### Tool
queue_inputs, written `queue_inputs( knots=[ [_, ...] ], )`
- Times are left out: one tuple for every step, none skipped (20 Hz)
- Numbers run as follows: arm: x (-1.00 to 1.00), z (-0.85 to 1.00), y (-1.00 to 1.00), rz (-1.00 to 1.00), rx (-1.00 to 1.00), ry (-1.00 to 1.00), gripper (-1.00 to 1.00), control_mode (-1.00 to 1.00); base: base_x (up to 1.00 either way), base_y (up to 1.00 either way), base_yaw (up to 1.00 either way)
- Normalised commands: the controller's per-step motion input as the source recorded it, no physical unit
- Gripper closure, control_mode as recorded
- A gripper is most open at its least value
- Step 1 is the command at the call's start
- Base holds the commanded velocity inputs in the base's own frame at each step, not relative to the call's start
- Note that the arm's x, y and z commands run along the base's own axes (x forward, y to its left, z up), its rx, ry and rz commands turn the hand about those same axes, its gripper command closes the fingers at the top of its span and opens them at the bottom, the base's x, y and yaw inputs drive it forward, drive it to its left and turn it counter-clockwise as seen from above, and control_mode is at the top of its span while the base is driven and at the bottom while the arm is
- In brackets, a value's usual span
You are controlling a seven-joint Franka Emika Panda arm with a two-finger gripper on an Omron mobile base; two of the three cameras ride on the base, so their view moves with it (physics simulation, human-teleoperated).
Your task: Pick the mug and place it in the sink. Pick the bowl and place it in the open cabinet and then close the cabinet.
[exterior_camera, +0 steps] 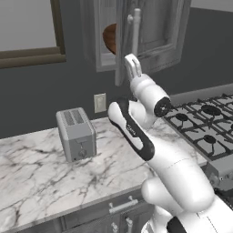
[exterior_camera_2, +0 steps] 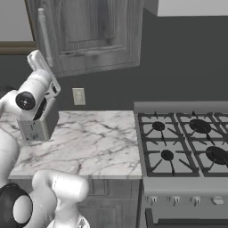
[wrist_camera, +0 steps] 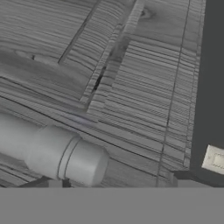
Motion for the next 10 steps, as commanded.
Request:
queue_inputs(
  knots=[
    [0.8, 0.0, 0.0, -0.09, -0.01, 0.0, -1.0, -1.0, 0.0, 0.0, 0.0],
    [0.79, 0.0, 0.0, -0.09, 0.0, 0.0, -1.0, -1.0, 0.0, 0.0, 0.0],
    [0.85, 0.0, 0.0, -0.09, 0.0, 0.01, -1.0, -1.0, 0.0, 0.0, 0.0],
    [0.85, 0.0, 0.0, -0.09, 0.0, 0.01, -1.0, -1.0, 0.0, 0.0, 0.0],
    [0.86, 0.0, 0.0, -0.1, 0.0, 0.02, -1.0, -1.0, 0.0, 0.0, 0.0],
    [0.86, 0.01, 0.0, -0.1, 0.0, 0.03, -1.0, -1.0, 0.0, 0.0, 0.0],
    [0.87, 0.04, 0.0, -0.09, 0.0, 0.05, -1.0, -1.0, 0.0, 0.0, 0.0],
    [0.87, 0.13, 0.0, -0.09, 0.0, 0.07, -1.0, -1.0, 0.0, 0.0, 0.0],
    [0.88, 0.24, -0.07, -0.09, 0.0, 0.1, -1.0, -1.0, 0.0, 0.0, 0.0],
    [0.87, 0.29, -0.03, -0.09, 0.0, 0.15, -1.0, -1.0, 0.0, 0.0, 0.0]
  ],
)
